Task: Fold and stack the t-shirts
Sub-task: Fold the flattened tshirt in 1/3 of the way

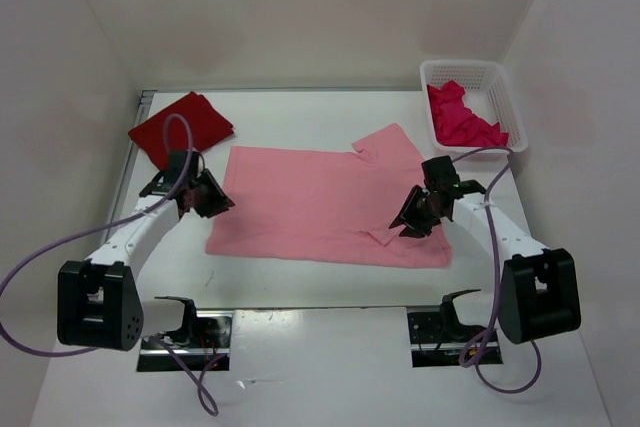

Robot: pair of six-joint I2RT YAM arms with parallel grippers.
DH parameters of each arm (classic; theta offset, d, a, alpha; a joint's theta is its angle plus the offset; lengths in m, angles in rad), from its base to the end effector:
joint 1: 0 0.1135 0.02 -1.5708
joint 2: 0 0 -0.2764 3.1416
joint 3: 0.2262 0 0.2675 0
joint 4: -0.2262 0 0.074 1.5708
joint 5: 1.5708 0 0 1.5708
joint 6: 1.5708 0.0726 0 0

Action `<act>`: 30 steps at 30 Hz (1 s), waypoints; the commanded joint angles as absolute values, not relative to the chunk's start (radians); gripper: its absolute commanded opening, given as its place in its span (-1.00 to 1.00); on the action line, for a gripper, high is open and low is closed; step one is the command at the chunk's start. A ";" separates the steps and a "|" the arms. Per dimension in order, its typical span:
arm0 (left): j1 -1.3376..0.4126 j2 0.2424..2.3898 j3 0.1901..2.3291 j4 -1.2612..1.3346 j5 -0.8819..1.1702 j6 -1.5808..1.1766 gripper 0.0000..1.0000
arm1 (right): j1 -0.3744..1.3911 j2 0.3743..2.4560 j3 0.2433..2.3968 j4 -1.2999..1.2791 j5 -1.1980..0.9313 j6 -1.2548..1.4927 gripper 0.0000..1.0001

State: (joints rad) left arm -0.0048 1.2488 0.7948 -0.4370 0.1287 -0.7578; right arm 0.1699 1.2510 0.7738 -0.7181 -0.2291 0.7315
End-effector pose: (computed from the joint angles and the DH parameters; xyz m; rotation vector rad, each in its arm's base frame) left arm 0.2849 -0.0107 0.2017 -0.8713 2.3596 -0.4813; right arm 0.2390 0.0577 0.1748 0.7313 2.7607 0.5320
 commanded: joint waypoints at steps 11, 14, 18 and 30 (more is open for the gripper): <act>-0.374 1.350 0.781 -0.242 0.147 -0.926 -0.44 | 0.291 1.423 0.701 -0.483 -0.141 0.847 -0.16; -0.374 1.361 0.758 -0.232 0.158 -0.927 -0.44 | 0.301 1.436 0.690 -0.462 -0.141 0.856 -0.16; -0.374 1.361 0.710 -0.201 0.158 -0.927 -0.44 | 0.301 1.445 0.680 -0.449 -0.141 0.865 -0.16; -0.383 1.381 0.644 -0.189 0.091 -0.907 -0.44 | 0.301 1.479 0.801 -0.468 -0.121 0.836 -0.81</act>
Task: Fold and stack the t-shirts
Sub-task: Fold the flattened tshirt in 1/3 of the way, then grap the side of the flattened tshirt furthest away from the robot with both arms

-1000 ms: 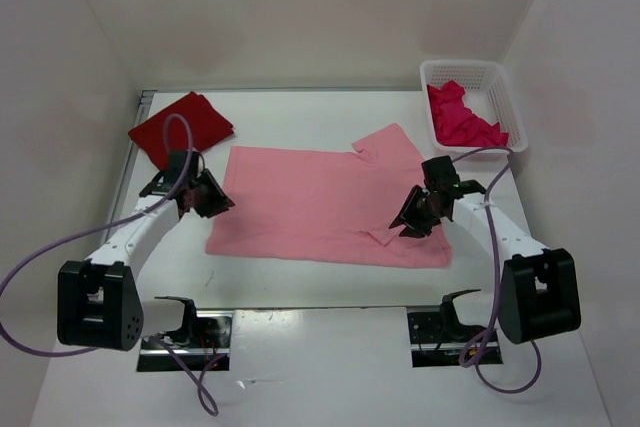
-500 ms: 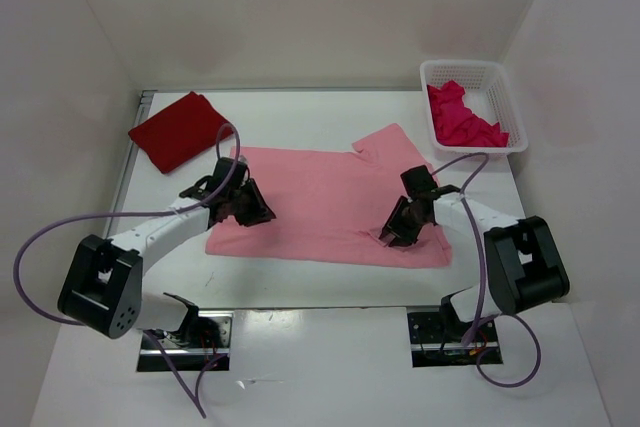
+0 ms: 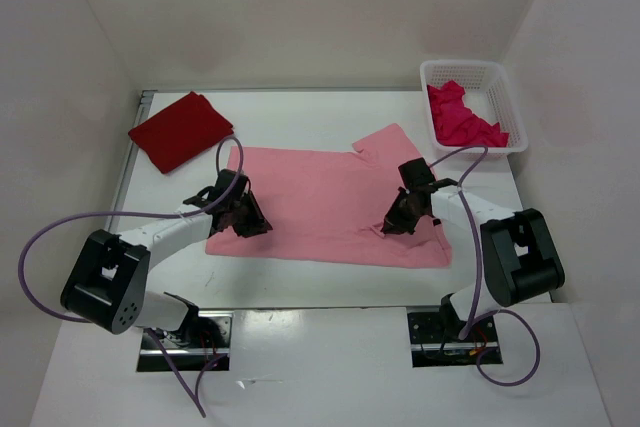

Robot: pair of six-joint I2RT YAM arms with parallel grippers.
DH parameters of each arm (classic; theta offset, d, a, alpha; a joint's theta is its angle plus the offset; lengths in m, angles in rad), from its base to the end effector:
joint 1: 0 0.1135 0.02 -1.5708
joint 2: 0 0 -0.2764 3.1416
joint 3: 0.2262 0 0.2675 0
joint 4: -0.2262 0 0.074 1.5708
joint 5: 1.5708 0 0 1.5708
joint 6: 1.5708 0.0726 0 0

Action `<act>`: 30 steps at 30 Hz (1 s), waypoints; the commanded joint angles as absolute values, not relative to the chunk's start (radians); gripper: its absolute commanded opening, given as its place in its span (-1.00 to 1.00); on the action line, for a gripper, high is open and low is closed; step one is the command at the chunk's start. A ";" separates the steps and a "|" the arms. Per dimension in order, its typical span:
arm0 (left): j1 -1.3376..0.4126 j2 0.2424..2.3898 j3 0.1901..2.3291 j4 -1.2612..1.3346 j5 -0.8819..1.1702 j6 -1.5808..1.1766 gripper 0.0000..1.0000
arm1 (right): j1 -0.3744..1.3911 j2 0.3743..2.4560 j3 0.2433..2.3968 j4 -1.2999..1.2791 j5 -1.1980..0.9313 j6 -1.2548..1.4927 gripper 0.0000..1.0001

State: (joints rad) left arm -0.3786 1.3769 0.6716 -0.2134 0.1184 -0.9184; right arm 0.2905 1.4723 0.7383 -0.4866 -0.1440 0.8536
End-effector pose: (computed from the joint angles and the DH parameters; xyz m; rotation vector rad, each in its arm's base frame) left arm 0.2689 -0.1162 0.1453 -0.6465 2.5334 -0.6573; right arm 0.2620 0.0892 0.1215 0.7677 2.7867 0.4521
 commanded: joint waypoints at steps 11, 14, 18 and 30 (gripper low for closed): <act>-0.383 1.302 0.632 -0.207 0.100 -0.927 -0.44 | 0.301 1.626 0.960 -0.420 -0.178 0.836 -0.58; -0.383 1.278 0.650 -0.231 0.091 -0.927 -0.44 | 0.301 1.637 0.992 -0.420 -0.199 0.827 -0.50; -0.383 1.269 0.692 -0.253 0.078 -0.887 -0.44 | 0.301 1.583 1.017 -0.429 -0.196 0.818 -0.21; -0.099 1.575 1.081 -0.206 0.081 -0.750 -0.17 | 0.301 1.814 1.416 -0.494 -0.026 0.615 -1.00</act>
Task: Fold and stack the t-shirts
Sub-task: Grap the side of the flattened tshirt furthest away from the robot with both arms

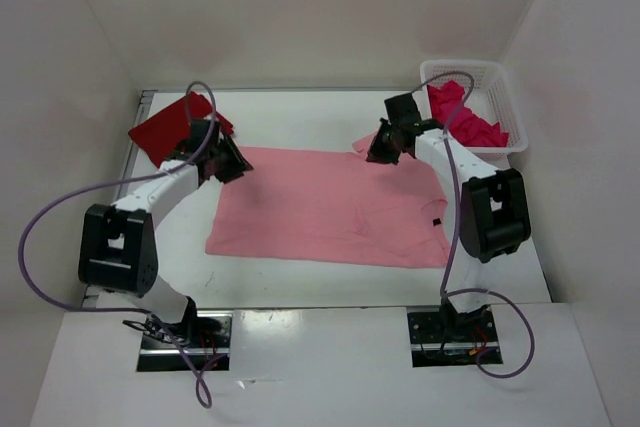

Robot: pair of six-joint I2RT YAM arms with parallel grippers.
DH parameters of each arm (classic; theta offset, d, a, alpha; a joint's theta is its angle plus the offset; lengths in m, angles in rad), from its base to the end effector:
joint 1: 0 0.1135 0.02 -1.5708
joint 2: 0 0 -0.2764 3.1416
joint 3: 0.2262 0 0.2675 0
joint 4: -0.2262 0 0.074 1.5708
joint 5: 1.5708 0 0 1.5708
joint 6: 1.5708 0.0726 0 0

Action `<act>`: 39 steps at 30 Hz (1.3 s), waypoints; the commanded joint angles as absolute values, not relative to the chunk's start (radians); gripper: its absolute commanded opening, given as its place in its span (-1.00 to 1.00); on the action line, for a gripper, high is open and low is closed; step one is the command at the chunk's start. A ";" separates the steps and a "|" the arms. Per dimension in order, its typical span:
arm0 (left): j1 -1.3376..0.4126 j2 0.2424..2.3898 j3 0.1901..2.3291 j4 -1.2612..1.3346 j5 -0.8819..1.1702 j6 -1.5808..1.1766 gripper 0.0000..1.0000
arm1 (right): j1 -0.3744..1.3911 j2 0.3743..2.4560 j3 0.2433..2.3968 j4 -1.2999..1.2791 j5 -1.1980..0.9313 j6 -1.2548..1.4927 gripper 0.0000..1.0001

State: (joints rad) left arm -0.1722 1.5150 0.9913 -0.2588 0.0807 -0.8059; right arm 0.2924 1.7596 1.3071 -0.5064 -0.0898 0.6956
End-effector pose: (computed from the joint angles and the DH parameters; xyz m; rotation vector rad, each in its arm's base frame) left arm 0.3577 -0.0682 0.2079 -0.7164 2.3154 -0.5599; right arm 0.3970 0.1263 0.2052 0.4846 2.5556 0.4924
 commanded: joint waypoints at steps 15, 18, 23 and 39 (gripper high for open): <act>-0.015 2.094 1.572 -0.267 -0.066 -0.644 0.13 | 0.207 1.960 1.624 -0.503 -0.034 0.512 -0.72; -0.015 2.129 1.601 -0.290 -0.098 -0.612 0.06 | 0.195 1.971 1.644 -0.503 -0.044 0.512 -0.72; -0.015 2.152 1.614 -0.291 -0.107 -0.601 -0.04 | 0.186 2.002 1.673 -0.503 -0.064 0.512 -0.68; -0.034 2.224 1.677 -0.291 -0.077 -0.581 -0.26 | 0.186 2.074 1.758 -0.503 -0.075 0.522 -0.65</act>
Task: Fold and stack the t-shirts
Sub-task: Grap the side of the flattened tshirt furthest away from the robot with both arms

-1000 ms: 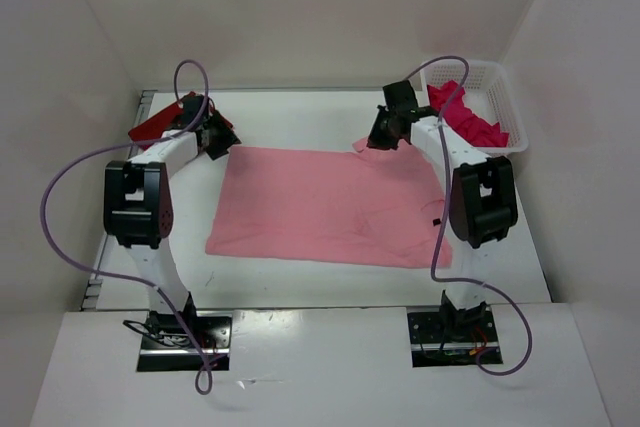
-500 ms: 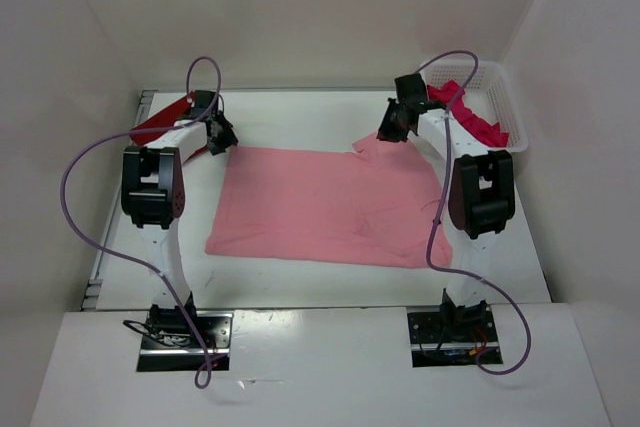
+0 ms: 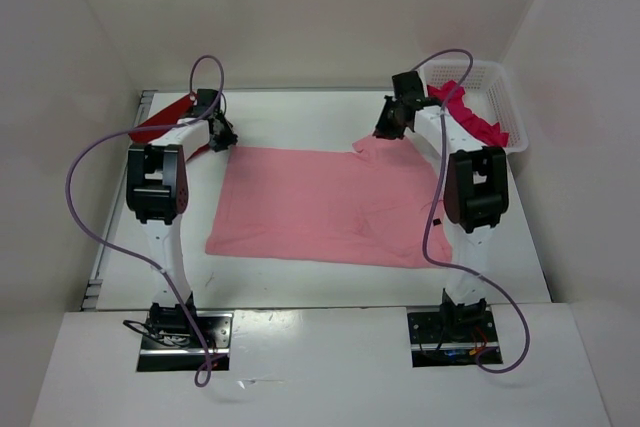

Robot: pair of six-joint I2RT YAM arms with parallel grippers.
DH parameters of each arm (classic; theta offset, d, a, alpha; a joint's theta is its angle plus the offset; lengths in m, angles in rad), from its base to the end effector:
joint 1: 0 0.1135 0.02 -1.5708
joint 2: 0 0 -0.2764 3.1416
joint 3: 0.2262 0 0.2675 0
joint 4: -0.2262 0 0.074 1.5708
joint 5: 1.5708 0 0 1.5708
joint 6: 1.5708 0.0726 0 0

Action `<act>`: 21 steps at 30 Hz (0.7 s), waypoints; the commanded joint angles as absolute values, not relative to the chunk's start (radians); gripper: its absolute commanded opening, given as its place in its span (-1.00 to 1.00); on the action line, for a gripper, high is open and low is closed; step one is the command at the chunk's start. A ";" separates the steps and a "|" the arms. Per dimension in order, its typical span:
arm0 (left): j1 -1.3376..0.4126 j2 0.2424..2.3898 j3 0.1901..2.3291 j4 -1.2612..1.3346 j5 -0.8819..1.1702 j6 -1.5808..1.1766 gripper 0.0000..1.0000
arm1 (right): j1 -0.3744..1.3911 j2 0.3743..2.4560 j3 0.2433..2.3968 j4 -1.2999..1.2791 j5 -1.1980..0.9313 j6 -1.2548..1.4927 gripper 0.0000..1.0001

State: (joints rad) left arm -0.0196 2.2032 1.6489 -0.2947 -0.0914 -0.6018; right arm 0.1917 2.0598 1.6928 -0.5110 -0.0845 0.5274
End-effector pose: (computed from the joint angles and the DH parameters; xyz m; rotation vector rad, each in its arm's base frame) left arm 0.5333 -0.0038 0.1404 -0.7352 2.3082 -0.1740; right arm 0.4977 0.1028 0.2074 0.3786 2.4615 0.4148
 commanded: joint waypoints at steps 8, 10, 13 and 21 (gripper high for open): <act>-0.034 2.212 1.667 -0.282 -0.097 -0.581 -0.80 | 0.166 2.167 1.877 -0.523 0.024 0.522 -0.24; -0.034 2.191 1.657 -0.282 -0.097 -0.595 -0.91 | 0.166 2.210 1.934 -0.532 0.064 0.511 -0.13; -0.034 2.146 1.631 -0.261 -0.086 -0.627 -0.99 | 0.166 2.303 2.058 -0.575 0.155 0.486 -0.03; -0.034 2.083 1.585 -0.241 -0.034 -0.655 -0.99 | 0.156 2.568 2.403 -0.723 0.277 0.466 0.02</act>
State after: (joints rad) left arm -0.0311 2.1555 1.5940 -0.2749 -0.0540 -0.6369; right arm 0.1635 2.5069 2.2963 -0.6373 0.1791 0.4870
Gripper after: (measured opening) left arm 0.004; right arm 0.508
